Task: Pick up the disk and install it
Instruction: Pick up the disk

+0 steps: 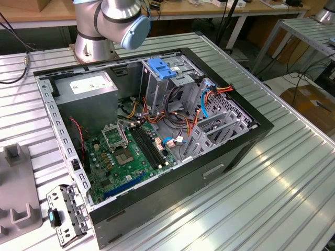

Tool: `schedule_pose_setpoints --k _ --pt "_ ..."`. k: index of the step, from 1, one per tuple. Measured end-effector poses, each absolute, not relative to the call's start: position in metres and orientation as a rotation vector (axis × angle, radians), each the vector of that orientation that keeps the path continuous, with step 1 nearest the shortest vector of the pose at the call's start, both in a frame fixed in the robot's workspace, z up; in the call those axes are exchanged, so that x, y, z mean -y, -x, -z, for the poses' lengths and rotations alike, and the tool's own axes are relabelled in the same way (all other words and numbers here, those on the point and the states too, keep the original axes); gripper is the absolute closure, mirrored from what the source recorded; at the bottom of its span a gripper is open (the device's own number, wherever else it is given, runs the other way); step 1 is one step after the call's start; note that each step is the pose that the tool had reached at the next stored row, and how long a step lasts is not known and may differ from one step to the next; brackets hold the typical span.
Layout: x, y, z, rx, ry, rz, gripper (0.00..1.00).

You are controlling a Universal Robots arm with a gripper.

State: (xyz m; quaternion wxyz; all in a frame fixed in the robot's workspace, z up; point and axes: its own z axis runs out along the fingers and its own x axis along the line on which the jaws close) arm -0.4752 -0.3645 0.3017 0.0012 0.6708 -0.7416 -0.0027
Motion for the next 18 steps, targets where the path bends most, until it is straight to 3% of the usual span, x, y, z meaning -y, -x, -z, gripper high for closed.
schedule_pose_setpoints --k 18 --pt "0.3643 0.4751 -0.2927 2.295 -2.141 0.007 0.63"
